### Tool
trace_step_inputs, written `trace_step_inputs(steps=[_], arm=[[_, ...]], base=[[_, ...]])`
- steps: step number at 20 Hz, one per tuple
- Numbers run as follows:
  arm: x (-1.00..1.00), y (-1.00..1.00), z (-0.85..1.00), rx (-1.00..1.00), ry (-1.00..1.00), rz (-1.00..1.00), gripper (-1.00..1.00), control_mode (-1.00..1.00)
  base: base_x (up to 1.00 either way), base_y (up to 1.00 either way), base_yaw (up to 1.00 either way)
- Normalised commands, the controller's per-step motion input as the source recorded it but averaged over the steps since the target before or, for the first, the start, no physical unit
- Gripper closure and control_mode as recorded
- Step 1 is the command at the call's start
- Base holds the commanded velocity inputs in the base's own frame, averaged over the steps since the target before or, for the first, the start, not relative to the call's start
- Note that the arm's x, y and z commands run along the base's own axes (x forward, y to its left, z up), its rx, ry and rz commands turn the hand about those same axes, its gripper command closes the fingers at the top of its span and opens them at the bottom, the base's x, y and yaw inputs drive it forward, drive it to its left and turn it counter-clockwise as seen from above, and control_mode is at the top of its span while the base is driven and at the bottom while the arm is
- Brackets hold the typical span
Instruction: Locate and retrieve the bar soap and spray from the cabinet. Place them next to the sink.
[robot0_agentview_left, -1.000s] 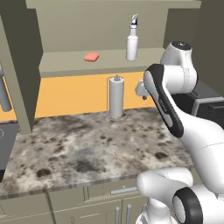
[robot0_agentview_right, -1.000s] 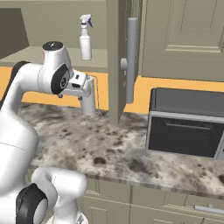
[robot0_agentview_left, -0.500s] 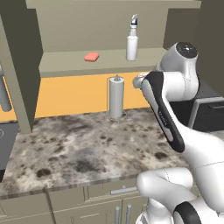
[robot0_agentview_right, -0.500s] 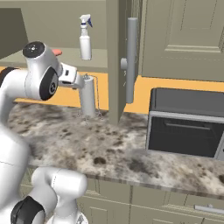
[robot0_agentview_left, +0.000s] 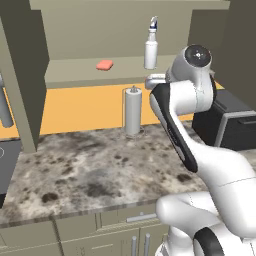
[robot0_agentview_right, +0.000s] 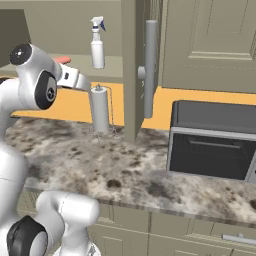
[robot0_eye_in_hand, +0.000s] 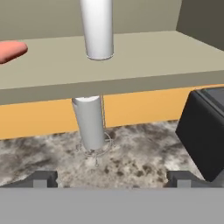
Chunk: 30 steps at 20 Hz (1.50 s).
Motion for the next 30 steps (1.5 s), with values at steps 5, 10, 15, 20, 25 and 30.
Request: trace_step_inputs(steps=[5,10,15,20,25,30], arm=[[0.24,0.00,0.20,0.00,-0.02,0.04,-1.00,-1.00],[0.30,-0.01,0.02,-0.03,-0.12,0.06,-1.00,-1.00],[0.14,-0.01,0.18,-0.08,-0.01,0.00,-1.00,-1.00],[0.39,0.00,0.31,-0.03,0.01,0.00,-1.00,-1.00],[0.42,0.01,0.00,0.05,-0.04,0.00,-1.00,-1.00],[0.65,0.01,0.00,0.00,0.00,0.00,-1.00,-1.00]], base=[[0.00,0.00,0.00],[0.00,0.00,0.00],[0.00,0.00,0.00],[0.00,0.00,0.00],[0.00,0.00,0.00],[0.00,0.00,0.00]])
